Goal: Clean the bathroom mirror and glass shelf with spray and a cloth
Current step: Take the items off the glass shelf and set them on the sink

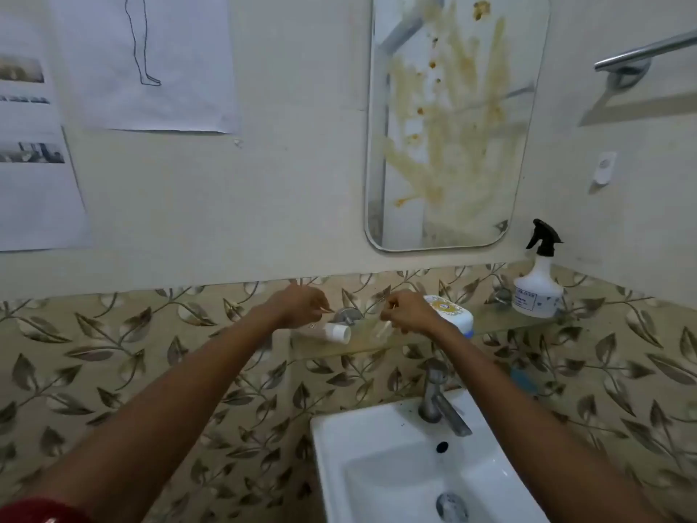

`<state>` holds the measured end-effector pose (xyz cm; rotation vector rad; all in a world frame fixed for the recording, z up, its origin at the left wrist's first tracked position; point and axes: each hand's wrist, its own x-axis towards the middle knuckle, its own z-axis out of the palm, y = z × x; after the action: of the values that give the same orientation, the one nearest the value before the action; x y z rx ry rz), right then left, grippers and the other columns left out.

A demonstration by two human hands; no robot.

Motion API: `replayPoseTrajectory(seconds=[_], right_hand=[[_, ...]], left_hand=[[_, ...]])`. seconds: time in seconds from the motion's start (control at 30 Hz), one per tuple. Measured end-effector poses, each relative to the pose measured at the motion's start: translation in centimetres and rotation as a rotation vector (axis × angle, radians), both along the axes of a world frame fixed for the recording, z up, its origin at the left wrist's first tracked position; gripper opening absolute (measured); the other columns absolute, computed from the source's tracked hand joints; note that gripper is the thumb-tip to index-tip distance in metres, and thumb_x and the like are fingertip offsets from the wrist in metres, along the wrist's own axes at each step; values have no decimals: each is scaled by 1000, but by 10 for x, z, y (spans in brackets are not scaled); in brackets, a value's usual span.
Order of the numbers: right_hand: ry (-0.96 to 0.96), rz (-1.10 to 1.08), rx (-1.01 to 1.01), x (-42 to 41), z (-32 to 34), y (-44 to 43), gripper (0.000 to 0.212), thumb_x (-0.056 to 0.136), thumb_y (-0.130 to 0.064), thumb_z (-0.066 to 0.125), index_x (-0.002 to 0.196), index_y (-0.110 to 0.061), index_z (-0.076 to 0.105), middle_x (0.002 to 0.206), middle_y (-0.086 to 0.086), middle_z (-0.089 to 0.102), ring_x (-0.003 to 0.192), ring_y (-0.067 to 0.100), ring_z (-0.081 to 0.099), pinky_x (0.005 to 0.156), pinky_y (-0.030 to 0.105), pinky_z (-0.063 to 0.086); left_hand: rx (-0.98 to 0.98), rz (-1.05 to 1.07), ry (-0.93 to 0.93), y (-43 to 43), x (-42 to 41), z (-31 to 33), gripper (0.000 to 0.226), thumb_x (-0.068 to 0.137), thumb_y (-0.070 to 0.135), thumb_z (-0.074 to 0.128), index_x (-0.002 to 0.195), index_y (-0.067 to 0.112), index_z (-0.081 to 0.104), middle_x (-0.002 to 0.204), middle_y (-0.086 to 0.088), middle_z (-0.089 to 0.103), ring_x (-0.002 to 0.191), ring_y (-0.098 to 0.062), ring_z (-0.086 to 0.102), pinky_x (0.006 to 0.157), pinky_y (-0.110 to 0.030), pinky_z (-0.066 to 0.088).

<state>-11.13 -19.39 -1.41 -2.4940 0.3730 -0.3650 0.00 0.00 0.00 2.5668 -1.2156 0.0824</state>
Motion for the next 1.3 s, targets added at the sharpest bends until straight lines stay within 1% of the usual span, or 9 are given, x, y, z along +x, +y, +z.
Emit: replayPoseTrajectory(seconds=[0.13,0.23,0.4,0.57,0.73,0.9,1.0,1.13,1.3], right_hand=[[27,-35,32,3,-14,6,9,82,-15,58,86,-10,53,89,7,55,79,23,52,68,31,40],[16,-113,21,7,-19,8,27,87,-25,51,108,-8,52,102,6,52,96,28,54,73,30,37],[35,-184,-36,15,-20,7,18,89,-32,44,93,-15,42,103,10,53,88,25,47,72,32,36],[58,-262,-102,22,-19,4,32,91,-34,42,113,-11,49,127,13,55,112,32,52,78,34,36],[107,-271,-100,29,-21,7,56,90,-42,46,134,-9,38,137,13,49,123,33,48,93,38,41],[179,-316,-136,34,-20,8,63,84,-36,56,135,-9,33,134,12,50,121,30,50,89,38,43],[154,-337,-78,35,-21,7,69,79,-34,60,135,-8,30,130,11,53,116,30,53,87,39,45],[69,-360,-5,32,-21,5,73,79,-37,60,136,-8,26,127,12,55,114,31,54,82,38,45],[-49,-299,104,24,-16,11,70,82,-38,57,135,-6,23,115,10,54,103,29,54,74,35,41]], left_hand=[[160,26,3,-6,-3,-19,48,84,17,59,132,20,50,133,-4,54,119,-23,49,99,-38,41],[209,15,-18,-12,-1,-26,48,81,19,61,128,24,52,134,-5,53,120,-27,48,99,-45,41],[271,-2,-147,-20,-6,-29,43,82,17,58,125,25,54,128,-4,56,116,-27,50,88,-40,43],[332,6,-409,-24,-7,-34,42,84,26,58,125,22,50,123,-5,59,110,-26,54,81,-37,44],[327,-24,-476,-24,-5,-41,48,82,28,60,127,20,45,124,-6,55,111,-28,52,80,-37,44],[120,73,-247,-21,4,-42,39,85,37,43,117,28,62,131,-5,51,117,-29,43,92,-41,40],[-59,386,-220,-23,5,-44,48,87,49,38,117,21,63,125,-11,54,112,-31,47,88,-39,42],[136,626,-96,-32,4,-49,90,72,84,26,131,18,42,121,-15,59,111,-31,54,91,-37,42],[118,620,143,-48,0,-44,98,70,83,35,142,16,28,136,-13,50,123,-31,48,99,-42,35]])
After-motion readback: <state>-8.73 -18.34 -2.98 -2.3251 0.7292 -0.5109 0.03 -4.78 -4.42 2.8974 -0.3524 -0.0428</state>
